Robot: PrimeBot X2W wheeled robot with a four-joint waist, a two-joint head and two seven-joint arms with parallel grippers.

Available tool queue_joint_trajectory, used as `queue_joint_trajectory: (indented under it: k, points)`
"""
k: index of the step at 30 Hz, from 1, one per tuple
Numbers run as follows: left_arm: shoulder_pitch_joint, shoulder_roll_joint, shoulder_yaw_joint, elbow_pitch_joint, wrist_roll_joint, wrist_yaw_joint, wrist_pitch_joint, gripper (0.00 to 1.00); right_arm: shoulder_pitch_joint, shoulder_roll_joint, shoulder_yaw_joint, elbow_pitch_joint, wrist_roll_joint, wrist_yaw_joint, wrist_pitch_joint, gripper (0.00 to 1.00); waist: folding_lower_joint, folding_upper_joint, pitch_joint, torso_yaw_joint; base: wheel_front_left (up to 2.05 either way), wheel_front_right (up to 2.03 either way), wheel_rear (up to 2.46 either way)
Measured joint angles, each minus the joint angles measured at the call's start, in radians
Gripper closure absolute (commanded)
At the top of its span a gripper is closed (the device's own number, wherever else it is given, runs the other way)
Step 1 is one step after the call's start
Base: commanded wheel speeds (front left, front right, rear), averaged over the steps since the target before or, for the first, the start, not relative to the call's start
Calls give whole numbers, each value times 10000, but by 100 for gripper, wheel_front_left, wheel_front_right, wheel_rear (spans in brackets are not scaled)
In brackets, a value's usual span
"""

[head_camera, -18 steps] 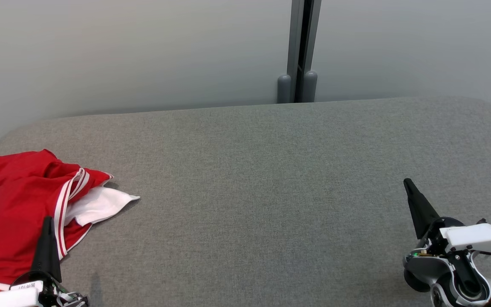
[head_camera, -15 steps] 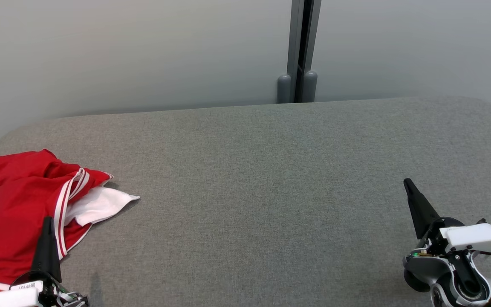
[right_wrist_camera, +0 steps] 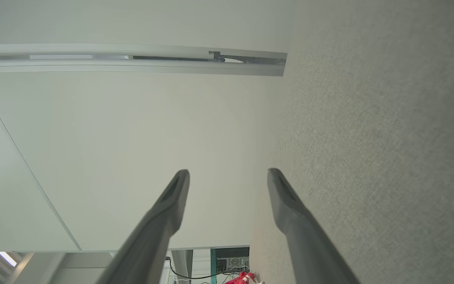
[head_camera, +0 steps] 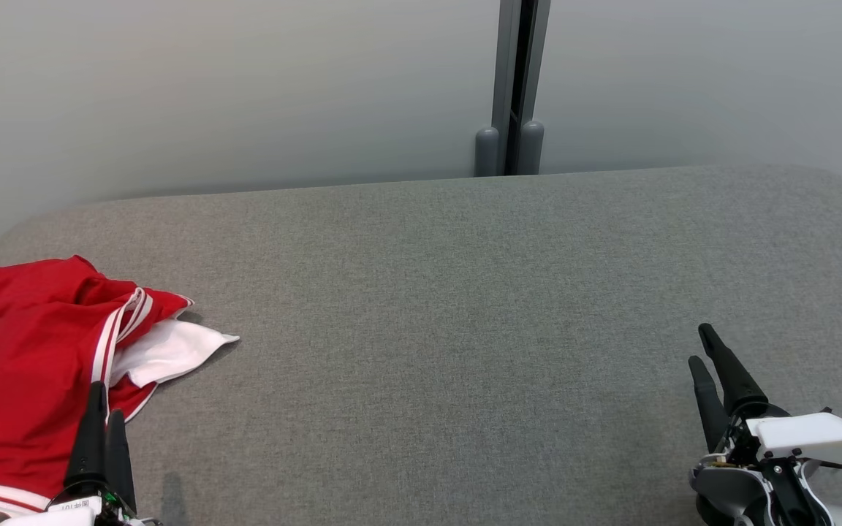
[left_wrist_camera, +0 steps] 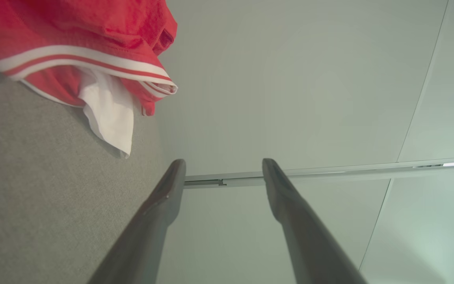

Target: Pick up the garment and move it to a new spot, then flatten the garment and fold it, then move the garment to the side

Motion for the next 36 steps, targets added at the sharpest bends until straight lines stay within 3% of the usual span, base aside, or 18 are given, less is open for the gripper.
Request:
queue_joint_trajectory:
  k: [8, 20, 31, 36]
  points:
    - [-48, 8, -161, 13, 311, -6, -339, 0, 4, -6, -159, -198, -719, 0, -384, 0, 0, 0, 23, -21, 0, 0, 0]
    - [-346, 29, 38, -98, 1384, -15, -732, 0, -28, -21, -667, -757, -2667, 0, -886, 0, 0, 0, 85, -64, 0, 0, 0]
    - [-663, 52, 150, -604, 2871, -61, -1114, 0, -169, -217, -389, -2042, -5823, 2, -1358, 0, 0, 0, 202, -116, 0, 0, 0]
    - [-802, 71, -107, -949, 4100, 12, -1264, 0, -192, -295, -213, -2403, -7091, 2, -1513, 0, 0, 0, 252, -122, 0, 0, 0]
